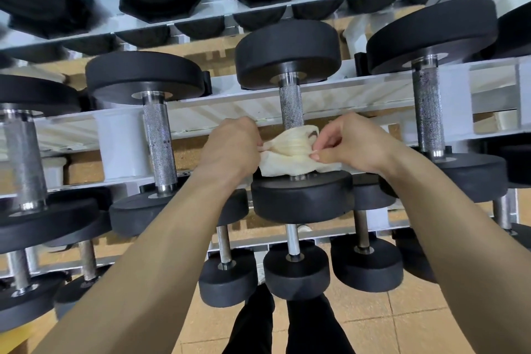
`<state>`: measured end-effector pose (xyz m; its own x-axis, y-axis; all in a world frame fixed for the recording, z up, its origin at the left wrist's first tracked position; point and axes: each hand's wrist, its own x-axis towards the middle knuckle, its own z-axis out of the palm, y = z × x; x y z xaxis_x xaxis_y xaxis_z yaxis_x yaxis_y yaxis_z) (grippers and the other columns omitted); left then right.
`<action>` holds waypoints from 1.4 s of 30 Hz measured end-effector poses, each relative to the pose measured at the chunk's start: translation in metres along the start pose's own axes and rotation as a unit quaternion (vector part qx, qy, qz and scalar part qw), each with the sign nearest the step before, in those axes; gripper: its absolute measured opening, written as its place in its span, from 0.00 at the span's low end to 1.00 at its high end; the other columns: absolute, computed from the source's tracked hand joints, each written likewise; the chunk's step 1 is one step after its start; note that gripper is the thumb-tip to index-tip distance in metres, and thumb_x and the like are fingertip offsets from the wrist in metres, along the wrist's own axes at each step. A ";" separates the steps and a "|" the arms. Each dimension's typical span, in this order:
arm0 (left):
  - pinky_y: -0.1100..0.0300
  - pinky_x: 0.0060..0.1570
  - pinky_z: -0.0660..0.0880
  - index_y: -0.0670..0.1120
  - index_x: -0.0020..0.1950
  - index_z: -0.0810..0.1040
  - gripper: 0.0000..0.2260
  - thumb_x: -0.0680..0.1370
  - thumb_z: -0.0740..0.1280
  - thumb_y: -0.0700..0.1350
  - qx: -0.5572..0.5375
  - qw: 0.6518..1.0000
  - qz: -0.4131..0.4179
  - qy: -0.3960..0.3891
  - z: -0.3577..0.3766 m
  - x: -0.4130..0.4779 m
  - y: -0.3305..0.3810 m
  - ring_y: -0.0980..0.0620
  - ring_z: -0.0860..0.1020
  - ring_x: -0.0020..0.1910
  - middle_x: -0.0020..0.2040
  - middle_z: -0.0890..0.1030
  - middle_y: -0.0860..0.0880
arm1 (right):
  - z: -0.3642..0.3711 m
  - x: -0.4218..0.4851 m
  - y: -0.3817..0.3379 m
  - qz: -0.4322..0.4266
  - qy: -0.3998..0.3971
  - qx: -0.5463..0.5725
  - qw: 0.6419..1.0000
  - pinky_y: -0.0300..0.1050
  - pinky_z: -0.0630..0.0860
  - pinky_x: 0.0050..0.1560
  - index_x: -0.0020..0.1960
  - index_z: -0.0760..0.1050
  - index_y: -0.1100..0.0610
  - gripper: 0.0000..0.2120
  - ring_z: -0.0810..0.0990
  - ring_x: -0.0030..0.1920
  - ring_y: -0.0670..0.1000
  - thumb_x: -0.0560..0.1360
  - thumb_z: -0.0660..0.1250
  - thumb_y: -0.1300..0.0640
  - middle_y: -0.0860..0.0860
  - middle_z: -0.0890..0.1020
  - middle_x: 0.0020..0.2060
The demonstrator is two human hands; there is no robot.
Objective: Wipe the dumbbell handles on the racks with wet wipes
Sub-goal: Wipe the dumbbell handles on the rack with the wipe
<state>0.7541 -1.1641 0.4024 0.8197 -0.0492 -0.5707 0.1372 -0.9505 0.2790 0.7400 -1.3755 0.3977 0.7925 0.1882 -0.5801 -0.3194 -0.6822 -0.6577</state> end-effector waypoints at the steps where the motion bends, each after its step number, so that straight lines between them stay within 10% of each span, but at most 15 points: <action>1: 0.58 0.45 0.70 0.49 0.50 0.82 0.10 0.75 0.68 0.36 -0.018 1.000 0.004 -0.023 -0.003 0.000 0.000 0.45 0.78 0.50 0.48 0.79 0.47 | 0.001 0.002 0.000 0.001 -0.001 -0.027 1.000 0.33 0.72 0.38 0.36 0.83 0.52 0.08 0.78 0.35 0.43 0.69 0.80 0.59 0.48 0.84 0.35; 5: 0.57 0.37 0.76 0.47 0.37 0.82 0.07 0.73 0.75 0.38 -0.148 0.975 0.047 -0.158 -0.020 -0.016 -0.011 0.52 0.78 0.31 0.33 0.84 0.48 | 0.017 0.021 -0.004 0.004 0.012 -0.175 0.984 0.37 0.67 0.40 0.29 0.72 0.49 0.17 0.76 0.39 0.49 0.70 0.75 0.62 0.43 0.77 0.31; 10: 0.59 0.44 0.73 0.52 0.40 0.77 0.07 0.72 0.74 0.44 0.062 0.991 0.076 -0.086 -0.014 -0.008 -0.002 0.49 0.78 0.46 0.44 0.80 0.52 | 0.006 0.021 -0.008 -0.005 0.013 -0.145 0.989 0.34 0.70 0.35 0.31 0.77 0.49 0.14 0.78 0.36 0.44 0.67 0.79 0.62 0.42 0.79 0.31; 16: 0.56 0.55 0.75 0.47 0.51 0.83 0.07 0.75 0.71 0.47 0.068 0.996 0.049 0.018 -0.008 0.010 0.001 0.46 0.78 0.56 0.52 0.82 0.46 | -0.006 0.001 -0.007 -0.028 -0.005 -0.085 0.996 0.35 0.71 0.36 0.35 0.82 0.49 0.09 0.78 0.34 0.39 0.68 0.81 0.55 0.44 0.82 0.33; 22: 0.65 0.36 0.71 0.52 0.35 0.79 0.10 0.72 0.77 0.46 -0.118 0.987 0.094 -0.048 -0.020 -0.004 -0.006 0.56 0.76 0.35 0.34 0.80 0.54 | 0.010 0.024 0.014 0.032 0.119 -0.110 0.986 0.44 0.78 0.49 0.39 0.81 0.50 0.06 0.81 0.48 0.52 0.74 0.74 0.57 0.46 0.80 0.36; 28: 0.65 0.41 0.70 0.48 0.39 0.78 0.08 0.73 0.76 0.45 -0.138 0.988 -0.033 0.055 0.003 0.020 0.001 0.52 0.78 0.41 0.40 0.80 0.51 | 0.004 0.009 0.000 -0.019 0.192 0.009 0.981 0.27 0.68 0.34 0.39 0.80 0.50 0.07 0.78 0.37 0.42 0.75 0.75 0.57 0.46 0.81 0.34; 37: 0.61 0.30 0.74 0.44 0.36 0.81 0.08 0.70 0.75 0.34 -0.397 0.913 -0.075 0.044 0.000 0.021 0.003 0.51 0.75 0.27 0.27 0.79 0.48 | 0.016 0.027 0.003 0.030 0.237 0.005 0.971 0.37 0.72 0.44 0.42 0.81 0.53 0.04 0.81 0.47 0.50 0.76 0.71 0.58 0.48 0.83 0.39; 42: 0.62 0.43 0.76 0.50 0.35 0.79 0.08 0.73 0.73 0.41 -0.344 0.919 -0.153 0.120 0.018 0.038 0.005 0.48 0.82 0.42 0.36 0.81 0.51 | 0.011 0.027 -0.015 -0.014 0.267 0.085 0.960 0.22 0.67 0.35 0.44 0.80 0.51 0.04 0.76 0.37 0.38 0.77 0.73 0.56 0.41 0.79 0.36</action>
<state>0.7758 -1.1763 0.3678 0.7716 0.3368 -0.5395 0.6333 -0.4860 0.6023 0.7603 -1.3527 0.3865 0.9408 -0.2155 -0.2618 -0.3384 -0.5489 -0.7643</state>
